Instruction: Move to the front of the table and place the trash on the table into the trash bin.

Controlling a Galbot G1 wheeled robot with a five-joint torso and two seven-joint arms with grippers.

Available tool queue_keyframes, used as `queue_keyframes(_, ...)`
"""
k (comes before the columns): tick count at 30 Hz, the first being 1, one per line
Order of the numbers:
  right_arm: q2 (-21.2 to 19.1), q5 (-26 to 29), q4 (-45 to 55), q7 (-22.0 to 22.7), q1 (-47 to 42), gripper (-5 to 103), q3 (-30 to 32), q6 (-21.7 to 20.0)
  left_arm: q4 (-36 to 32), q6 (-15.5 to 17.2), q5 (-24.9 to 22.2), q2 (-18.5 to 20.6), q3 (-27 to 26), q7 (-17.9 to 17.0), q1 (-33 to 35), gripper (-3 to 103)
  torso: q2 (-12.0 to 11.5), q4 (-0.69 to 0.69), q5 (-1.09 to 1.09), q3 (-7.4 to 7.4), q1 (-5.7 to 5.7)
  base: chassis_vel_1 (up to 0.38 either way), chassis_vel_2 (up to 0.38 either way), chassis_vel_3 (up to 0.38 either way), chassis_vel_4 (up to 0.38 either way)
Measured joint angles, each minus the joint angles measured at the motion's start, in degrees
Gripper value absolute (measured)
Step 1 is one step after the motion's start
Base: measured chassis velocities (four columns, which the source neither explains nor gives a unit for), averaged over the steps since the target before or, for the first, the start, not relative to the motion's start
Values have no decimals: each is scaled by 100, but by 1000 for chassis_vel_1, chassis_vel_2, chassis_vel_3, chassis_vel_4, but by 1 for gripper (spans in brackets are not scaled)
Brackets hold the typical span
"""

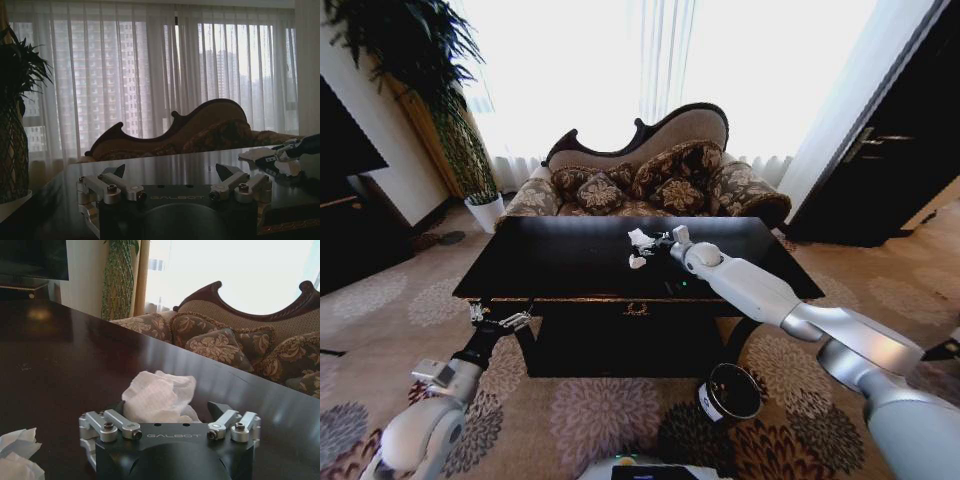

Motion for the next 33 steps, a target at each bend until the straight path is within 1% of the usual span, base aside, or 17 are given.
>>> queue_keyframes(2, 1, -3, -1, -4, 0, 89, -1, 5, 0, 0, 0, 0, 0, 0, 0, 100, 0, 0, 0, 0, 0, 0, 0, 0, 0)
queue_keyframes(5, -16, -4, 26, -6, -21, 73, 6, 16, 0, 0, 0, 0, 0, 0, 0, 100, 0, 0, 0, 0, 0, 0, 0, 0, 0)
queue_keyframes(6, -16, -4, 26, -6, -21, 73, 6, 16, 0, 0, 0, 0, 0, 0, 0, 100, 0, 0, 0, 0, 0, 0, 0, 0, 0)
queue_keyframes(9, -45, -5, 55, -7, -51, 57, 22, 24, 0, 0, 0, 0, 0, 0, 0, 100, 0, 0, 0, 0, 0, 0, 0, 0, 0)
queue_keyframes(11, -52, -5, 65, -7, -56, 57, 25, 25, 0, 0, 0, 0, 0, 0, 0, 100, 0, 0, 0, 1, 0, 0, 0, 0, 0)
queue_keyframes(14, -76, -5, 95, -5, -74, 41, 36, 28, 0, 0, 0, 0, 0, 0, 0, 100, -1, 0, 0, 1, 0, 0, 0, 0, 0)
queue_keyframes(15, -76, -5, 95, -5, -74, 41, 36, 28, 0, 0, 0, 0, 0, 0, 0, 100, -1, 0, 0, 1, 0, 0, 0, 0, 0)
queue_keyframes(17, -96, -6, 114, 1, -85, 30, 41, 29, 0, 0, 0, 0, 0, 0, 0, 100, -1, -1, 0, 1, 1, 0, 0, 0, 0)
queue_keyframes(18, -96, -6, 114, 1, -85, 30, 41, 29, 0, 0, 0, 0, 0, 0, 0, 100, -1, -1, 0, 1, 1, 0, 0, 0, 0)
queue_keyframes(19, -103, -6, 121, 3, -90, 25, 45, 29, 0, 0, 0, 0, 0, 0, 0, 100, -1, -1, 0, 1, 1, 0, 0, 0, 0)
queue_keyframes(20, -107, -6, 125, 4, -93, 25, 47, 30, 0, 0, 0, 0, 0, 0, 0, 100, -1, -1, 0, 1, 1, 0, 0, 0, 0)
queue_keyframes(23, -154, -4, 187, 14, -131, 8, 77, 30, 0, 0, 0, 0, 0, 0, 0, 100, -2, -1, 0, 2, 1, 0, 0, 0, 0)
queue_keyframes(24, -154, -4, 187, 14, -131, 8, 77, 30, 0, 0, 0, 0, 0, 0, 0, 100, -2, -1, 0, 2, 1, 0, 0, 0, 0)
queue_keyframes(25, -170, -1, 203, 16, -139, 3, 86, 29, 0, 0, 0, 0, 0, 0, 0, 100, -2, -1, 0, 2, 1, 0, 0, 0, 0)
queue_keyframes(26, -193, 7, 223, 16, -147, 2, 99, 29, 0, 0, 0, 0, 0, 0, 0, 100, -2, -1, 0, 2, 1, 0, 0, 0, 0)
queue_keyframes(33, -293, 61, 336, 41, -204, 1, 180, 12, 0, 0, 0, 0, 0, 0, 0, 100, -2, -2, 0, 2, 1, 0, 0, 0, 0)
